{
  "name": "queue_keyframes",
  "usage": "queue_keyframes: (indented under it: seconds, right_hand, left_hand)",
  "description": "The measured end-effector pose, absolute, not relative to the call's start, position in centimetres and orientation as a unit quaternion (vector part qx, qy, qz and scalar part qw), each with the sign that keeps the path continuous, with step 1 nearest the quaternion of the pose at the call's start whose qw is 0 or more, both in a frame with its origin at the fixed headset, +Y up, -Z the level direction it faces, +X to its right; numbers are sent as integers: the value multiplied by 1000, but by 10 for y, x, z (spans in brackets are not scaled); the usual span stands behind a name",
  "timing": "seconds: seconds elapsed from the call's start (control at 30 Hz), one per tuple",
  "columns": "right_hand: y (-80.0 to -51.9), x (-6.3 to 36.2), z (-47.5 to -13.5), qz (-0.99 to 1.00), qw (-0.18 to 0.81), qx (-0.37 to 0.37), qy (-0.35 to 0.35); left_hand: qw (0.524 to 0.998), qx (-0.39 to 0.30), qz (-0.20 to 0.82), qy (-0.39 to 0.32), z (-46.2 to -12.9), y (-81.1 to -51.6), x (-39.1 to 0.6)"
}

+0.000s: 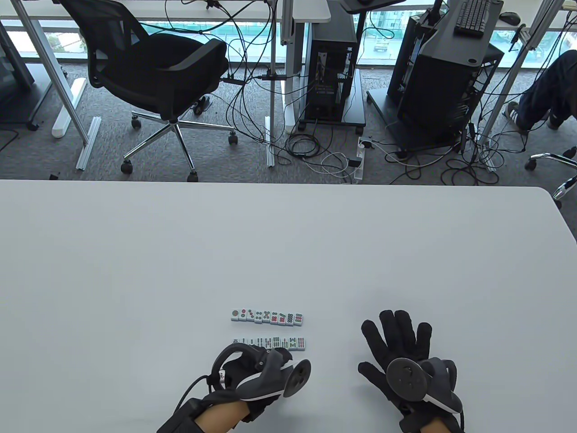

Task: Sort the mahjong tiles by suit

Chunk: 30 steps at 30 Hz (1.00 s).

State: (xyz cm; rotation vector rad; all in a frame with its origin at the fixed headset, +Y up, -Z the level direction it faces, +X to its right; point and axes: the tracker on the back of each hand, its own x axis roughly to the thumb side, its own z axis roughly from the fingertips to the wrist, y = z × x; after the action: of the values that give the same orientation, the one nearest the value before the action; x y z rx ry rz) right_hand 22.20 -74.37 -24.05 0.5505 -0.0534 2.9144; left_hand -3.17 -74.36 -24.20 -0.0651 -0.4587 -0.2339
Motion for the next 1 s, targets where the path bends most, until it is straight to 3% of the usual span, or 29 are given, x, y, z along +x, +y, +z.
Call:
queue_keyframes:
  seconds: [0.7,0.83,1.0]
  right_hand:
    - [-745,223,-240,979,84,184,-13]
    - [-745,224,-241,980,84,181,-14]
    - [-745,225,-241,981,82,175,-14]
  left_hand:
    - [958,-66,-157,-232,-245,-759,-22]
    - [960,-26,-159,-230,-237,-753,-30]
    - [967,27,-153,-204,-227,-734,-68]
